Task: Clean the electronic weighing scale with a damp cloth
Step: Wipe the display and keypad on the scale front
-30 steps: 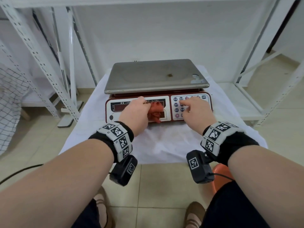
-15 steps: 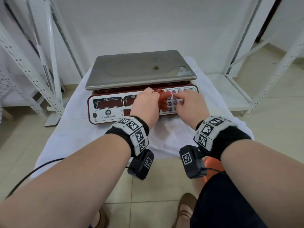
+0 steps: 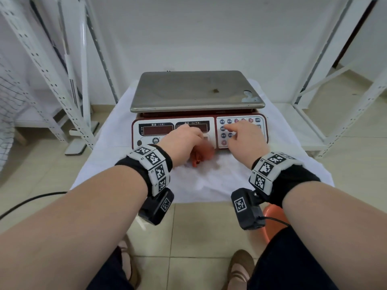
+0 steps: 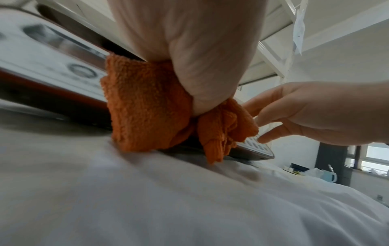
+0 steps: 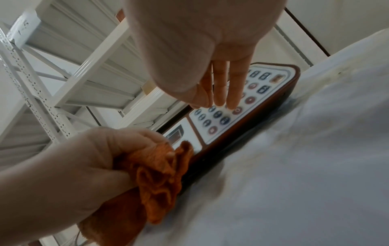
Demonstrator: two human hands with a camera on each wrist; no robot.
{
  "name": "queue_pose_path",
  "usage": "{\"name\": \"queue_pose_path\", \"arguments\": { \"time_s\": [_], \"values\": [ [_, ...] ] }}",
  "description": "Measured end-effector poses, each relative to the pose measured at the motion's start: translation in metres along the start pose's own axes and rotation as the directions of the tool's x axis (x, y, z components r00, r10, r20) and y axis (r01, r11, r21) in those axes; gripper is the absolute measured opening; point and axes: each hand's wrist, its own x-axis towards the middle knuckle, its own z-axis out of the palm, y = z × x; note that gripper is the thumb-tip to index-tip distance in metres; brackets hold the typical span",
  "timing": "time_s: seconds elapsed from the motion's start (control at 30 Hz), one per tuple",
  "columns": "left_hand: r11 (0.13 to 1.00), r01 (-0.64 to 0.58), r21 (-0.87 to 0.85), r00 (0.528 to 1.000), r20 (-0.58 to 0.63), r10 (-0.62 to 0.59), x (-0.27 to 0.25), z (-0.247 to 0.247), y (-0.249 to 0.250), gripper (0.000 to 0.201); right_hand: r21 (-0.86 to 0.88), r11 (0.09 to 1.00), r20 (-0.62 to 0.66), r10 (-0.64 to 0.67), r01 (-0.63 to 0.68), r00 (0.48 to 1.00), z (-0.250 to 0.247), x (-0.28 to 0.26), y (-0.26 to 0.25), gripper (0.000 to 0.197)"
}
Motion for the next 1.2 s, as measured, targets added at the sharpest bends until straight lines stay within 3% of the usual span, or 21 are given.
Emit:
{"name": "queue_pose_path", "arguments": {
  "time_s": [0.2, 0.43, 0.7, 0.83, 0.9, 1.0, 1.03, 1.1, 1.17, 1.2],
  "values": [
    [0.988, 0.054, -0.142, 0.993, -0.093, -0.067, -0.043, -0.002, -0.040, 0.028, 0.025, 0.997, 0.008, -0.077, 0.077, 0.997, 0.015, 0.001, -0.036, 0.044],
    [0.952, 0.266, -0.154, 0.958, -0.072, -0.279, -0.086, -0.008, -0.068, 0.018, 0.044, 0.988, 0.054, -0.152, 0.149, 0.987, 0.027, 0.003, -0.071, 0.047],
    [0.900, 0.420, -0.117, 0.907, 0.059, -0.416, -0.103, -0.026, -0.066, 0.011, 0.043, 0.983, 0.094, -0.182, 0.178, 0.979, 0.030, -0.001, -0.088, 0.047],
    [0.825, 0.510, -0.244, 0.860, 0.131, -0.493, -0.106, -0.042, -0.055, 0.016, 0.058, 0.983, 0.085, -0.180, 0.176, 0.980, 0.026, -0.003, -0.090, 0.047],
    [0.730, 0.562, -0.388, 0.817, 0.122, -0.564, -0.105, -0.046, -0.054, 0.024, 0.074, 0.981, 0.078, -0.186, 0.180, 0.979, 0.023, -0.004, -0.091, 0.046],
    [0.597, 0.581, -0.552, 0.745, 0.067, -0.664, -0.109, -0.055, -0.056, 0.018, 0.155, 0.976, 0.085, -0.170, 0.155, 0.982, 0.021, -0.005, -0.091, 0.046],
    [0.510, 0.568, -0.646, 0.719, 0.089, -0.689, -0.109, -0.055, -0.058, 0.018, 0.182, 0.973, 0.092, -0.161, 0.142, 0.983, 0.021, -0.006, -0.091, 0.045],
    [0.253, 0.478, -0.841, 0.695, 0.186, -0.695, -0.108, -0.058, -0.056, 0.023, 0.235, 0.966, 0.117, -0.142, 0.111, 0.983, 0.019, -0.008, -0.092, 0.040],
    [0.008, 0.383, -0.924, 0.705, 0.287, -0.648, -0.105, -0.061, -0.050, 0.024, 0.350, 0.936, 0.178, -0.107, 0.039, 0.978, 0.016, -0.012, -0.093, 0.036],
    [-0.072, 0.345, -0.936, 0.725, 0.315, -0.612, -0.103, -0.062, -0.047, 0.022, 0.416, 0.909, 0.217, -0.087, -0.012, 0.972, 0.014, -0.013, -0.093, 0.035]
  ]
}}
